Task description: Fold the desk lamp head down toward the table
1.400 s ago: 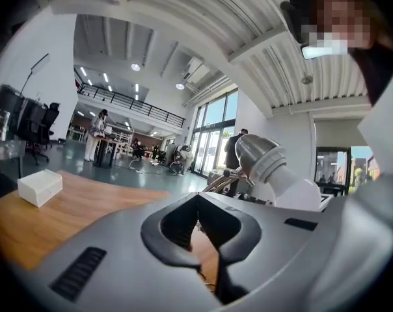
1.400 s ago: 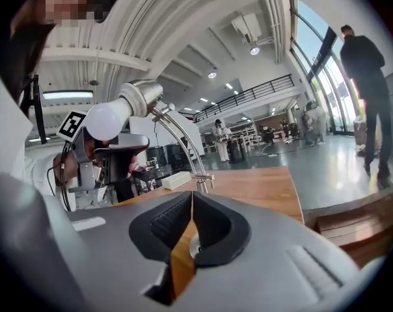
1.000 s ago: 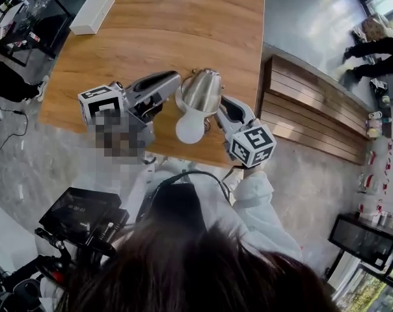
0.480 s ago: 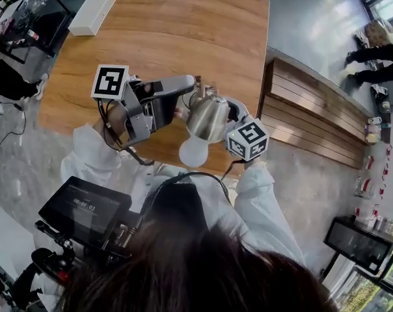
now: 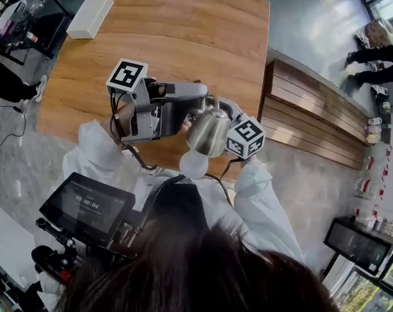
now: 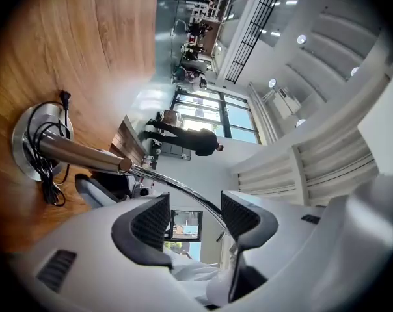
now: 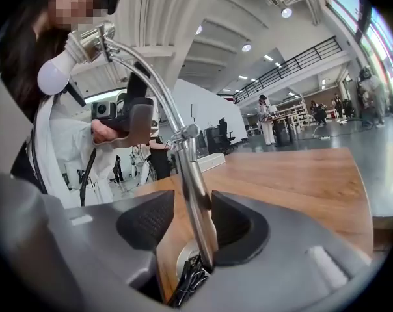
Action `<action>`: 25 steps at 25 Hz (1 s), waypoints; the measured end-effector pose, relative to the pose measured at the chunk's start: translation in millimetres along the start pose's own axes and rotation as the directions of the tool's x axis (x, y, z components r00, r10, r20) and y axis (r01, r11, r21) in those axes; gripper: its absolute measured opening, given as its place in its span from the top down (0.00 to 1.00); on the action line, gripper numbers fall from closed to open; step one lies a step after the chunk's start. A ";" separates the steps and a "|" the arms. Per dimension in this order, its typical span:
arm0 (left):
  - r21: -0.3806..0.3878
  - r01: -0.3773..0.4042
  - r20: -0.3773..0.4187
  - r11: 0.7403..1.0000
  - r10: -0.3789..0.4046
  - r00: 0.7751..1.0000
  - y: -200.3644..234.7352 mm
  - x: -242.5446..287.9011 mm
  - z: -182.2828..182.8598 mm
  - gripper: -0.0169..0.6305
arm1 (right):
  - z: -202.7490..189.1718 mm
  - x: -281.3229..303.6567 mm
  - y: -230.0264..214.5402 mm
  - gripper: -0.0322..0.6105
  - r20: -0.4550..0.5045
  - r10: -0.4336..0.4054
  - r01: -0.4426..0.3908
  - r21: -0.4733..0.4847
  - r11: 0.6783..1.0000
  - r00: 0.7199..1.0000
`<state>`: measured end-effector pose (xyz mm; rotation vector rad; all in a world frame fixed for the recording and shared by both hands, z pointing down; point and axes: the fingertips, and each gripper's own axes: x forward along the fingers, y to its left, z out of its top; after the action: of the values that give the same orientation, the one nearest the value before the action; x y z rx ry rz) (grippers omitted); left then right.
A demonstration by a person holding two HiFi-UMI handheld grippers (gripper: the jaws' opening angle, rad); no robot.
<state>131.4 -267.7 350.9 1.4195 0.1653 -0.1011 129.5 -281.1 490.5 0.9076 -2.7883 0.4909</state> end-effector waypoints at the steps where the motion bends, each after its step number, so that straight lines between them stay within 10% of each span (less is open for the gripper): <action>1: -0.001 0.001 -0.015 1.000 -0.001 1.000 -0.8 3.0 -2.1 0.61 | 1.0 -0.2 -3.0 0.70 0.008 -0.004 0.004 0.017 1.000 1.000; 19: 0.315 -0.155 -0.111 0.937 0.198 0.974 23.5 -17.4 -35.4 0.80 | -0.8 8.4 -9.2 0.73 -0.005 0.031 -0.031 0.061 0.998 0.999; 25: 0.553 -0.333 -0.063 0.763 0.437 0.897 78.9 -29.3 -43.0 0.91 | 0.9 6.1 -9.7 0.73 -0.006 0.026 -0.026 0.070 0.997 1.000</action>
<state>113.5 -214.3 426.8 1.9961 -0.0120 0.3647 130.4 -292.2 493.8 0.8828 -2.7961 0.5977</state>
